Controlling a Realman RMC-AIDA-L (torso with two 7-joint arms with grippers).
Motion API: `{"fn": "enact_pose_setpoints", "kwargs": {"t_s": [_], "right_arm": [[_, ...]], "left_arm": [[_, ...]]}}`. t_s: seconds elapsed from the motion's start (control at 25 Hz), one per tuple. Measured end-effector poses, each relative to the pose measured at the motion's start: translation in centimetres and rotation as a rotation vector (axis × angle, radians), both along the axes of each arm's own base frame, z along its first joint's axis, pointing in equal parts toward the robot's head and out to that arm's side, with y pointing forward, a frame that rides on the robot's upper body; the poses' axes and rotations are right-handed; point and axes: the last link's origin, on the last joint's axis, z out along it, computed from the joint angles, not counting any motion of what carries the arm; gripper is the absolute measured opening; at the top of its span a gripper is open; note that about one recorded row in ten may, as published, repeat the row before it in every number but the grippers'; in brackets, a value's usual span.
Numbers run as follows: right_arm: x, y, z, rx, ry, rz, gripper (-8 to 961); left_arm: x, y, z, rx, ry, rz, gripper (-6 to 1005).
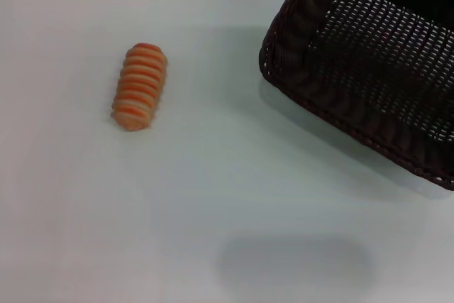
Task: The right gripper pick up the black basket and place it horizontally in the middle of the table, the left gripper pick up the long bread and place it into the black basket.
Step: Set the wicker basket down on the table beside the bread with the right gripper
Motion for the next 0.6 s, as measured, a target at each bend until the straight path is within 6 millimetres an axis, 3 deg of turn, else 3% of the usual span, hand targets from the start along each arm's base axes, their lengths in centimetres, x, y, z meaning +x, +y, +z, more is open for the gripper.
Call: {"fn": "enact_pose_setpoints", "kwargs": {"t_s": [0.36,0.6], "right_arm": [[-2.3,-1.0,-1.9,-0.205,-0.03,0.199,180],[-2.7,-0.8,-2.7,-0.249,-0.063,0.285,181]], "left_arm": [[0.2,-0.2,-0.4,-0.013,-0.006,0.001,845],[0.7,-0.2,-0.5,-0.031,0.003,0.005,845]]}}
